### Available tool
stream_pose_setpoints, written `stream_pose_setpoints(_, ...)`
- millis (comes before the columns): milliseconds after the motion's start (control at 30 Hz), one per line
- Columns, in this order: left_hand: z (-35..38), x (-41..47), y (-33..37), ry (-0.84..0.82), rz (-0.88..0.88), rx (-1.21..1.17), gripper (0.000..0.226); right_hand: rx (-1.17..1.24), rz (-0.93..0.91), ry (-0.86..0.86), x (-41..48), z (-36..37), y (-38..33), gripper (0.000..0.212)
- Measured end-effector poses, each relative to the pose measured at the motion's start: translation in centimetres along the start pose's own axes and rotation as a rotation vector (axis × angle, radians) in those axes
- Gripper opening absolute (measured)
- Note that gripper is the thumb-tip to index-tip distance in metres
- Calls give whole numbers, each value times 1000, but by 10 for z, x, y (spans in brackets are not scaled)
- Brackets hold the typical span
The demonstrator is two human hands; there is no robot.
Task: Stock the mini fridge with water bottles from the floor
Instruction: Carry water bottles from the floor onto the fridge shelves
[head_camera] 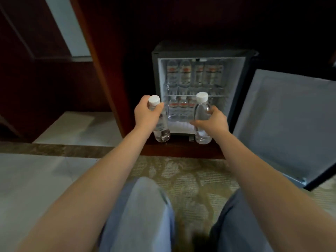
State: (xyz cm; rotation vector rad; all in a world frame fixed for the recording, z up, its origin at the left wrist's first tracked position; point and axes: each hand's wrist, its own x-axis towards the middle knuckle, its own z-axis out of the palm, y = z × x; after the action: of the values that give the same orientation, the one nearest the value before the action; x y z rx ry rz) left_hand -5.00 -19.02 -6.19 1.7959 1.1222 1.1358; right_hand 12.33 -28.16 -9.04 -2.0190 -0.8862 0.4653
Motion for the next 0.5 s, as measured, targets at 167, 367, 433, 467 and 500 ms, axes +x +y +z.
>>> stream_pose_setpoints(167,65,21,-6,-41,-60,-10,27,-71,25,0,45,-18,36,85)
stream_pose_setpoints(367,132,55,-49,9,-146,5,26,-21,109,27,115,-11,76,90)
stream_pose_setpoints(433,151,66,-64,17,-140,27,33,-11,128,41,137,-2,92,86)
stream_pose_setpoints(467,159,71,-72,9,-134,41,33,-9,133,47,148,5,103,85)
stream_pose_setpoints(500,167,76,-81,-6,-128,51,31,2,137,52,159,12,114,83)
